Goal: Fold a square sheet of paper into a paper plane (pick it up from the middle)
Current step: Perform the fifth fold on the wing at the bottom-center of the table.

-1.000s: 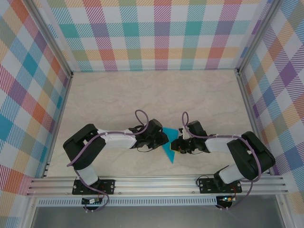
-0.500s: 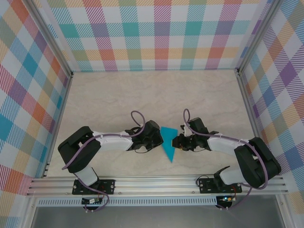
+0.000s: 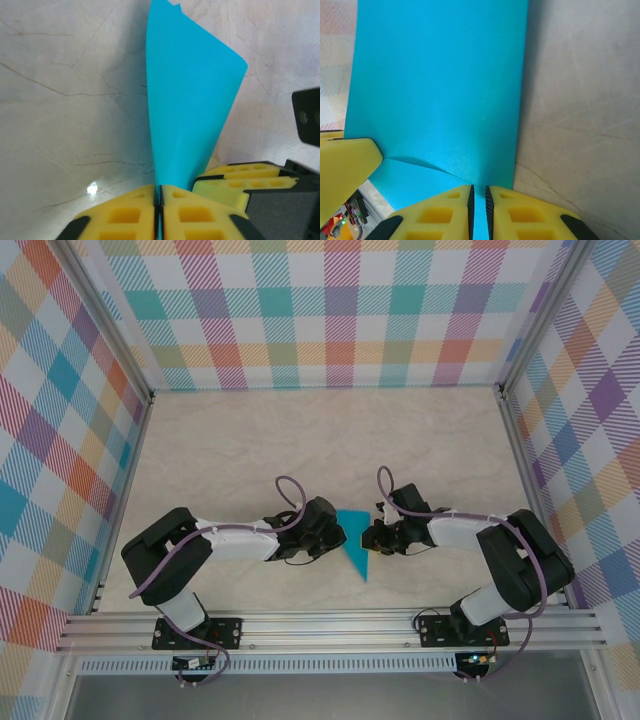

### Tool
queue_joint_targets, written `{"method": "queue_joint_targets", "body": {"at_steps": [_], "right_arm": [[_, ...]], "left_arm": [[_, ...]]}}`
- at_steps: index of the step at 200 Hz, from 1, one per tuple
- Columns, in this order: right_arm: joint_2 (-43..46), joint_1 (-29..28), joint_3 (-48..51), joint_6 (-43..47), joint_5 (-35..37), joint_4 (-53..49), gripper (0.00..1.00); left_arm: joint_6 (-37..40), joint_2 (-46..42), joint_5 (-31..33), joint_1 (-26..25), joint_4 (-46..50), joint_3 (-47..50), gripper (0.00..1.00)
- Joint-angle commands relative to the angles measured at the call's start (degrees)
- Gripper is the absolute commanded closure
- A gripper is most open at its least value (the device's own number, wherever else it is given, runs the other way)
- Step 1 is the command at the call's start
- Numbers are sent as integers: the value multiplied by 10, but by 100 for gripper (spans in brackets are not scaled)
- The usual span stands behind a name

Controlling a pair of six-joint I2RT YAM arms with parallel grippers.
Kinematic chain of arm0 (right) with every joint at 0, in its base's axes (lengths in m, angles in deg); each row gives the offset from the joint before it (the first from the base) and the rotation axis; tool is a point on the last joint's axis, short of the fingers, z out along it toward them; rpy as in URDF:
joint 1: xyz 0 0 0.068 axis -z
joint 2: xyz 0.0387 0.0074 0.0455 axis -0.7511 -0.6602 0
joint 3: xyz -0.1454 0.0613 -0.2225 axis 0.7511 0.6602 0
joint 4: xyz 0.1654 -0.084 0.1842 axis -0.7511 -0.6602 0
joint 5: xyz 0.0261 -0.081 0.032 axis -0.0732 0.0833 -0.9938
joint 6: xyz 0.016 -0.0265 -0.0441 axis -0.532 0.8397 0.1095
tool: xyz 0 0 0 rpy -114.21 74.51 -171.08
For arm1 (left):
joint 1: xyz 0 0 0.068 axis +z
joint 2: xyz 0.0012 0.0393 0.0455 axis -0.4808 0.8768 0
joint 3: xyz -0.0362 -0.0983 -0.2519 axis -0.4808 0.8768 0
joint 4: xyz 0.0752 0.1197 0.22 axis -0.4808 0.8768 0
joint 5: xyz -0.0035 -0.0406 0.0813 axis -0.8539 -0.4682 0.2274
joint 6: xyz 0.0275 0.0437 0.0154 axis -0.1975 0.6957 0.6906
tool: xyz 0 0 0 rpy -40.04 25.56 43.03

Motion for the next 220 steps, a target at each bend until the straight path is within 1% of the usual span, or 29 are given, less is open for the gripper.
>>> {"method": "queue_joint_targets", "body": {"at_steps": [1, 37, 71, 91, 128, 142, 159, 173, 181, 202, 220], "right_arm": [[-21, 6, -9, 28, 9, -15, 84], [-31, 12, -11, 43, -4, -14, 86], [-30, 19, -10, 57, -10, -16, 87], [-28, 23, -10, 65, -11, -20, 87], [-27, 30, -6, 69, -14, -21, 87], [-26, 32, -5, 70, -18, -19, 87], [-26, 33, -7, 72, -20, -23, 87], [-22, 33, -9, 73, -22, -24, 87], [-18, 33, -10, 73, -24, -27, 86], [11, 33, -13, 74, -30, -39, 84], [56, 29, -11, 77, -12, -57, 80]], "left_arm": [[17, 8, -7, -4, -4, -15, 78], [43, 12, -29, 17, -5, -18, 64], [76, 24, -70, 45, -5, -31, 62], [91, 40, -110, 65, -18, -39, 62], [116, 64, -154, 81, -19, -65, 63], [116, 73, -164, 85, -20, -71, 65], [115, 82, -173, 87, -21, -76, 70], [111, 82, -174, 87, -25, -76, 85], [107, 81, -173, 87, -26, -75, 89], [98, 70, -166, 87, -24, -72, 94], [82, 62, -154, 84, -16, -72, 98]]}}
